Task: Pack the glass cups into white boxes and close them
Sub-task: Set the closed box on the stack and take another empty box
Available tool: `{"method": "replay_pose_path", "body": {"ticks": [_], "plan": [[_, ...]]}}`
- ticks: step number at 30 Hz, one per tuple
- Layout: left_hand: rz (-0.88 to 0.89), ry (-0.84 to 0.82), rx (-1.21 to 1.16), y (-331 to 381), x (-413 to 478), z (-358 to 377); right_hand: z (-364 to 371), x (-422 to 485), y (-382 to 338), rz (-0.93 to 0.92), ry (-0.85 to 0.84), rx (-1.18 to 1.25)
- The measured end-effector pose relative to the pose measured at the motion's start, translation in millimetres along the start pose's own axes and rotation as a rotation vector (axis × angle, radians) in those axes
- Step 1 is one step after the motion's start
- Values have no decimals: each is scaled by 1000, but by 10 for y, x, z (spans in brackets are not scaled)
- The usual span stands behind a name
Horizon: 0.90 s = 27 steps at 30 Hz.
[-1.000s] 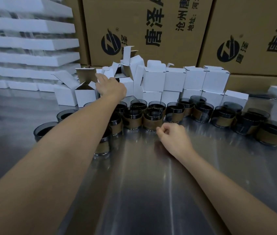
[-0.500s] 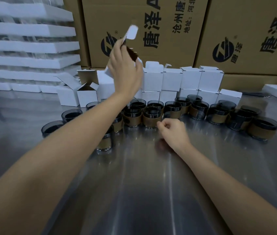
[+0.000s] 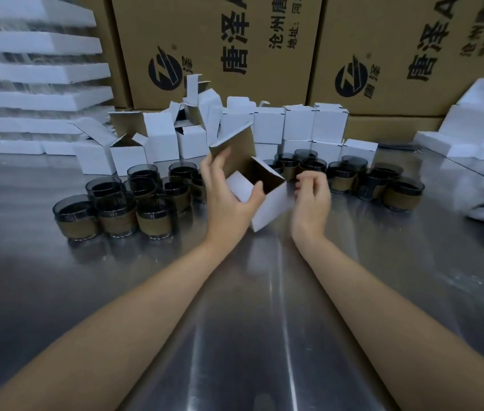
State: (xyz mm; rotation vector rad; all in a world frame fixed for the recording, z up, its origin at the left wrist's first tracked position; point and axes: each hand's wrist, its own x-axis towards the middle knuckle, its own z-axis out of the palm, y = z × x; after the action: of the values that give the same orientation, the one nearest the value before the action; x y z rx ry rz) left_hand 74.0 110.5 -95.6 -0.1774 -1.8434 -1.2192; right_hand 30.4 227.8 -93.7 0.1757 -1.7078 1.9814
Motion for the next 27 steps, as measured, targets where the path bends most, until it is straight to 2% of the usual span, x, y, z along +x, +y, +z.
{"method": "replay_pose_path", "body": {"ticks": [5, 7, 10, 14, 18, 22, 27], "plan": [[-71, -77, -51, -24, 2, -1, 26, -61, 11, -129, -305, -52], [-92, -70, -81, -41, 8, -3, 40, -94, 17, -180, -341, -99], [-163, -5, -178, -41, 14, -12, 31, -79, -3, -220, -278, -109], [-195, 90, -200, -36, 31, -8, 24, -42, 27, -161, -197, -172], [-361, 164, -223, -77, 76, -11, 29, -38, 7, -156, -151, -189], [-410, 77, -39, -104, 76, -17, 24, 13, 1, -11, -95, -195], [-477, 16, 84, -117, 82, -19, -33, 63, 44, 77, -88, -130]]}}
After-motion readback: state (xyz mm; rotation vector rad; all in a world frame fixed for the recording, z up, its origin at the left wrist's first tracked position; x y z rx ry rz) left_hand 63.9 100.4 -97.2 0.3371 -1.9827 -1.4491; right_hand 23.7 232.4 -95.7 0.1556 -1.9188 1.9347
